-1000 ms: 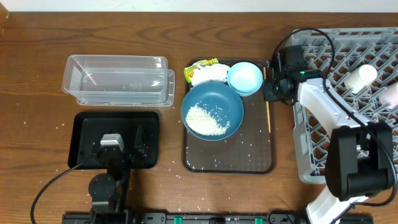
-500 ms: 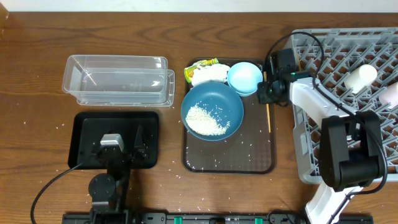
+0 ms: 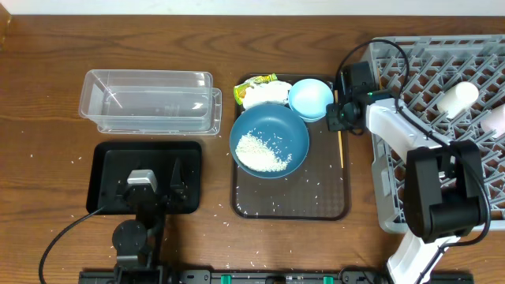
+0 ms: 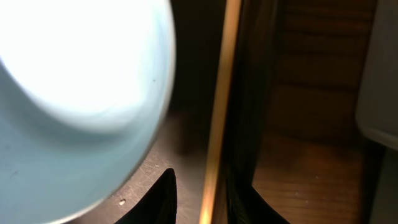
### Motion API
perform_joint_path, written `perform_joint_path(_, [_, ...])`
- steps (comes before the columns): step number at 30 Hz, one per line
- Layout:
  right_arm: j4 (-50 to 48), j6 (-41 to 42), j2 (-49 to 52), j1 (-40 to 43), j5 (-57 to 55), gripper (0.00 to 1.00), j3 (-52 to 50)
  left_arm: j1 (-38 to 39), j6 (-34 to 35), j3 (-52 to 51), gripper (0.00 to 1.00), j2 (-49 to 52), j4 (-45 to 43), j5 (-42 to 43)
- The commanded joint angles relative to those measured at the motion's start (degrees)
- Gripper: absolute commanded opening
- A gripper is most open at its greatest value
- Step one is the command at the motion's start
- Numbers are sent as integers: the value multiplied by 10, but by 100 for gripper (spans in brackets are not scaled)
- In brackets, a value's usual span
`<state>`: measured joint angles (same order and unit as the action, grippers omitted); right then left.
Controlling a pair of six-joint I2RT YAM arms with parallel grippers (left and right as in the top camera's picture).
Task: Sort waste into correct bins and load items into the dishwasher rack
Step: 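Grasp the second chopstick with the right gripper and lift it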
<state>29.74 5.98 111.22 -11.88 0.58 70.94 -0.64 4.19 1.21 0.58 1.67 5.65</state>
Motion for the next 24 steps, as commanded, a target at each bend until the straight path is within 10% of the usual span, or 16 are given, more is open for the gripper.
perform_joint_path(1, [-2,9,25,-7,-6,24,5,-3,-7,-10,89,-3,19,10])
perform_joint_path(13, [-1,31,41,-9,-8,1,5,-3,-7,-10,89,-3,19,10])
perform_joint_path(24, [1,63,-19,-7,1,1,7,-3,-7,-10,89,-3,19,10])
